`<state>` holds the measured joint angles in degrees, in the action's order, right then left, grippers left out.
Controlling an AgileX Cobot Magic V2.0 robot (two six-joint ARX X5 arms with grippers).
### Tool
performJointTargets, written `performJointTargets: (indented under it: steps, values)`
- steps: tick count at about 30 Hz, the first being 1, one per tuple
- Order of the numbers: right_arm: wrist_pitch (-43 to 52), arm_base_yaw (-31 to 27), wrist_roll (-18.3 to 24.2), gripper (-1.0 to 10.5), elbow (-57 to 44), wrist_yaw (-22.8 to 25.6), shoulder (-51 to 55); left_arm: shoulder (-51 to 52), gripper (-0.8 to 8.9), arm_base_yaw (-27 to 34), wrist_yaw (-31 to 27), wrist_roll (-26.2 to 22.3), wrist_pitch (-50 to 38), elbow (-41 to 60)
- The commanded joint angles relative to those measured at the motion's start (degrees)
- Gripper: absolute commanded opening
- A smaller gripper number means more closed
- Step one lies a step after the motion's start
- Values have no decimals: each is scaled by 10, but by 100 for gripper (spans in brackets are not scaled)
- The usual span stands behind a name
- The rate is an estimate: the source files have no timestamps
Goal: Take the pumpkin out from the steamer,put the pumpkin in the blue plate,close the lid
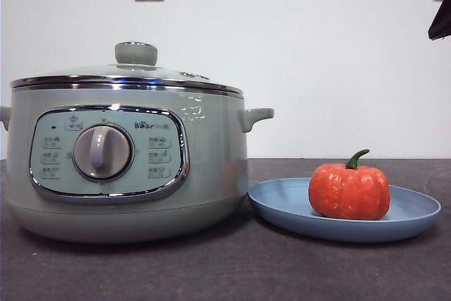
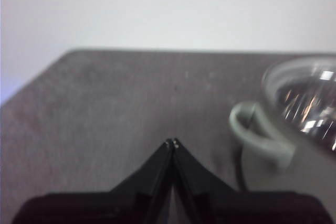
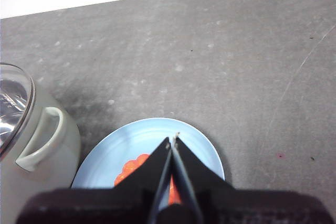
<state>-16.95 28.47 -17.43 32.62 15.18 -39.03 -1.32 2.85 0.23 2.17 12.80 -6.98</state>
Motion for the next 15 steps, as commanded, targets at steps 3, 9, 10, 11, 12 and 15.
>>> performJointTargets:
  steps: [3,9,10,11,12,15]
  values:
    - [3,0,-7,1,-2,2,1,12,-4,11,2,25,-12,53]
    - [0,0,-7,1,-2,2,1,12,-3,11,1,26,-13,64]
    - [0,0,-7,1,-2,2,1,12,-3,11,1,26,-12,64]
    - [0,0,-7,1,-2,2,1,12,-3,11,1,26,-12,64]
    - [0,0,-7,1,-2,2,1,12,-4,11,1,26,-12,64]
    - [0,0,-7,1,-2,2,1,12,-4,11,1,26,-12,64]
